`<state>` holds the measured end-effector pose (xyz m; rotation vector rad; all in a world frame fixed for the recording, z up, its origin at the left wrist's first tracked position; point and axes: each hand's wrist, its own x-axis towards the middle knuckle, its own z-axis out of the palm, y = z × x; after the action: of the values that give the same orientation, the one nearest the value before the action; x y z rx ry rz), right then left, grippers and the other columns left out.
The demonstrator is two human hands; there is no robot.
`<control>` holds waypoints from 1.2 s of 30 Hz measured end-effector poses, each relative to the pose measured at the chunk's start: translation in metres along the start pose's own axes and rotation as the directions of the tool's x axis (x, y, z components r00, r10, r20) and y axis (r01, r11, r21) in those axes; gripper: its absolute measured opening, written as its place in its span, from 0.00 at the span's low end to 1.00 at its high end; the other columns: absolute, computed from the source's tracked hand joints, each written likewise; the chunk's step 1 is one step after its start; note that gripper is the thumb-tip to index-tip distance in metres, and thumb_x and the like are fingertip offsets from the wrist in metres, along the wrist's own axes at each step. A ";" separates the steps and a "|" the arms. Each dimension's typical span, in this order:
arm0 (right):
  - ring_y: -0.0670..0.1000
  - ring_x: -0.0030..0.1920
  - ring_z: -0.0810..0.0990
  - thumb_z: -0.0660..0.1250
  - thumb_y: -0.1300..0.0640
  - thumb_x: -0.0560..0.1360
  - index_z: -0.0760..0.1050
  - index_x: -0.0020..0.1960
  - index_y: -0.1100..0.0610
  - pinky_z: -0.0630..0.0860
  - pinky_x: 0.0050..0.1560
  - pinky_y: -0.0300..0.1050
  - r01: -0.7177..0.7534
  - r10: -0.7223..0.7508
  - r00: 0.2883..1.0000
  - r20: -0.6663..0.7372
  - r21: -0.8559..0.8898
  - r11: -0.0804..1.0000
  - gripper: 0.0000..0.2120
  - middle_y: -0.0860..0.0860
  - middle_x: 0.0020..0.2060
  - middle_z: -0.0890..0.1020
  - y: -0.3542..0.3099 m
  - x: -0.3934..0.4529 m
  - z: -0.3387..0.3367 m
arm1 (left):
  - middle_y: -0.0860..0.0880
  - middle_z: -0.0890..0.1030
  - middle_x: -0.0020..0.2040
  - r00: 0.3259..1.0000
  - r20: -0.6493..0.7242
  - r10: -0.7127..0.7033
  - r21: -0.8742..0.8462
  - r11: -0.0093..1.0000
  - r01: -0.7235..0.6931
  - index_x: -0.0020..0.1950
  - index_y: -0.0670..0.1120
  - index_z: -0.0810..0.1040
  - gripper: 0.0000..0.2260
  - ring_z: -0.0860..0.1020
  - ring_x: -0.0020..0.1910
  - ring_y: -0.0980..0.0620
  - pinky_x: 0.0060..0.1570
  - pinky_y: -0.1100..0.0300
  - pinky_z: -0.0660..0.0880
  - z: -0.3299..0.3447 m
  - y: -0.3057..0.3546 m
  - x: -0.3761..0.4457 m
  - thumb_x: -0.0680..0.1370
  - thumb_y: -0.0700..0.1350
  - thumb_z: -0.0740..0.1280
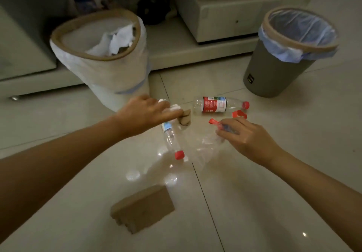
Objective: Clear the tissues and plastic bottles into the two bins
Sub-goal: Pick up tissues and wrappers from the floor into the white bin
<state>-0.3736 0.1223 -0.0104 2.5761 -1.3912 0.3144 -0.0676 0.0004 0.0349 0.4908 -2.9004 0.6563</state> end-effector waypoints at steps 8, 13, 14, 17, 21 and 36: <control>0.58 0.50 0.80 0.77 0.59 0.68 0.77 0.62 0.58 0.81 0.42 0.48 0.002 -0.026 0.960 -0.279 -0.087 0.996 0.23 0.60 0.54 0.80 0.008 0.116 -0.026 | 0.41 0.82 0.53 0.928 -0.230 -0.292 0.132 0.936 0.327 0.67 0.45 0.74 0.21 0.82 0.37 0.42 0.32 0.54 0.75 -0.052 -0.114 -0.033 0.74 0.39 0.70; 0.58 0.48 0.80 0.71 0.63 0.73 0.74 0.62 0.56 0.80 0.38 0.49 0.066 -0.113 0.912 -0.395 -0.130 0.989 0.19 0.59 0.53 0.80 0.004 0.188 -0.046 | 0.43 0.83 0.50 0.857 -0.335 -0.391 0.178 0.867 0.465 0.66 0.47 0.75 0.22 0.82 0.36 0.45 0.31 0.57 0.74 -0.045 -0.168 -0.036 0.73 0.40 0.72; 0.57 0.49 0.80 0.69 0.63 0.74 0.73 0.62 0.56 0.80 0.39 0.49 0.074 -0.123 0.905 -0.408 -0.132 0.988 0.17 0.59 0.54 0.80 0.003 0.202 -0.048 | 0.44 0.83 0.50 0.847 -0.336 -0.412 0.179 0.855 0.487 0.66 0.47 0.75 0.22 0.82 0.36 0.46 0.31 0.58 0.74 -0.041 -0.176 -0.035 0.72 0.41 0.73; 0.56 0.50 0.80 0.69 0.62 0.75 0.73 0.62 0.55 0.80 0.40 0.48 0.085 -0.128 0.896 -0.425 -0.119 0.989 0.16 0.58 0.54 0.80 -0.002 0.237 -0.056 | 0.44 0.83 0.52 0.825 -0.264 -0.500 0.138 0.826 0.546 0.66 0.47 0.75 0.27 0.83 0.38 0.46 0.33 0.57 0.76 -0.023 -0.193 -0.036 0.68 0.41 0.76; 0.56 0.48 0.80 0.70 0.64 0.73 0.76 0.59 0.56 0.81 0.39 0.47 0.073 -0.125 0.889 -0.441 -0.133 0.988 0.15 0.58 0.52 0.80 -0.010 0.271 -0.057 | 0.48 0.73 0.68 0.713 0.056 -0.699 0.174 0.710 0.682 0.76 0.56 0.58 0.36 0.78 0.58 0.47 0.50 0.53 0.78 -0.005 -0.210 -0.038 0.72 0.49 0.73; 0.58 0.49 0.77 0.73 0.61 0.68 0.77 0.57 0.55 0.77 0.43 0.50 -0.081 0.089 0.962 -0.257 0.043 0.996 0.18 0.57 0.52 0.78 -0.059 0.411 -0.007 | 0.50 0.77 0.65 0.656 -0.280 -0.701 -0.089 0.699 0.709 0.68 0.51 0.73 0.25 0.77 0.62 0.49 0.62 0.50 0.69 -0.004 -0.230 -0.059 0.71 0.43 0.73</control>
<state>-0.1049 -0.1722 0.1065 2.3973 -1.4110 0.6655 0.0662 -0.1772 0.1187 1.3094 -2.1388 0.5638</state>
